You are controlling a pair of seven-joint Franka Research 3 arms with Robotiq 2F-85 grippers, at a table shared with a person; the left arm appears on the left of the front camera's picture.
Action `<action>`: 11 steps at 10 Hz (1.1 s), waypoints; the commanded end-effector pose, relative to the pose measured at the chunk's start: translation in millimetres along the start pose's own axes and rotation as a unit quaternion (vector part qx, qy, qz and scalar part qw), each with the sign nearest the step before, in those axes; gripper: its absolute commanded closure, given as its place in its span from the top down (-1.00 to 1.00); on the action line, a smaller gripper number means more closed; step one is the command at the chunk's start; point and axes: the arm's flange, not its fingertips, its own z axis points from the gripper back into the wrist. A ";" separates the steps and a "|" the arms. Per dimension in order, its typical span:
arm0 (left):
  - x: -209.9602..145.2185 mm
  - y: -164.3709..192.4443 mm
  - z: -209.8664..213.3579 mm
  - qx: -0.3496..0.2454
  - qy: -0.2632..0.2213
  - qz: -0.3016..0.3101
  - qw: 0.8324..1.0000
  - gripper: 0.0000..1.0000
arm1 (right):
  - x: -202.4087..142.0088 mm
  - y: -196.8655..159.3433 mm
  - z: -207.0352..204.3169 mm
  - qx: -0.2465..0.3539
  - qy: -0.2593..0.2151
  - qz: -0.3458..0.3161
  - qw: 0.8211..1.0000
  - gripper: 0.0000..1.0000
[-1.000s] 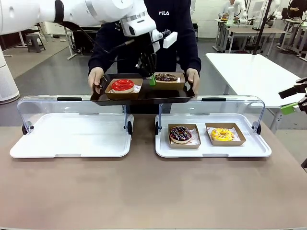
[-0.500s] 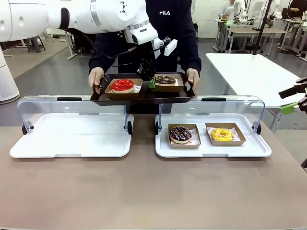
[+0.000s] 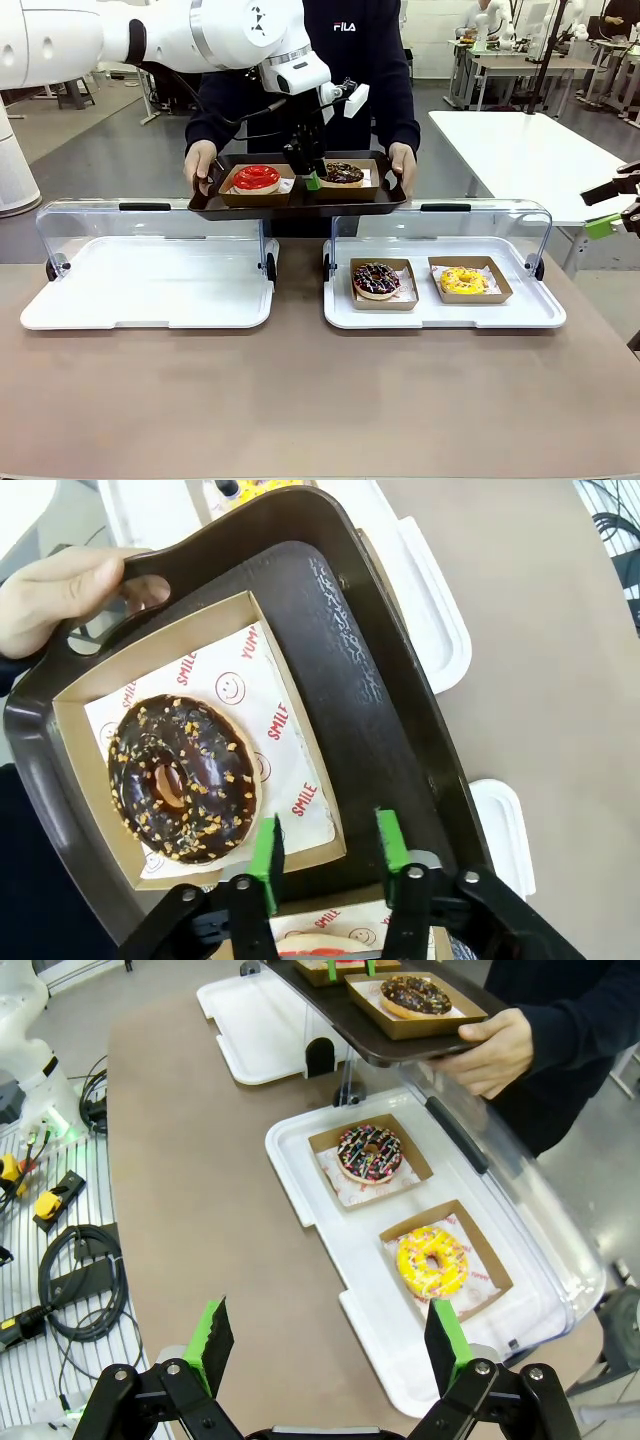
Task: Provide the desired donut to the person.
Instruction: Place the picked Paper togo box onto the Handle tray extended by the person.
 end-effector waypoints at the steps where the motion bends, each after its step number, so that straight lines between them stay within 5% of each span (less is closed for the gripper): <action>1: 0.6 0.4 15.4 -0.015 -0.001 0.023 1.000 0.83 | -0.5 -1.8 -1.4 0.002 -0.014 0.005 1.000 1.00; 2: 0.2 -0.4 19.5 -0.014 0.001 0.025 1.000 1.00 | -0.5 -1.8 -1.4 0.002 -0.014 0.005 1.000 1.00; 8: 0.2 -7.9 20.2 -0.052 -0.020 0.026 0.998 1.00 | -0.5 -1.8 -1.4 0.002 -0.014 0.005 1.000 1.00; 11: -3.5 -9.5 11.7 -0.034 0.008 0.017 0.999 1.00 | -0.5 -1.8 -1.4 0.002 -0.014 0.005 1.000 1.00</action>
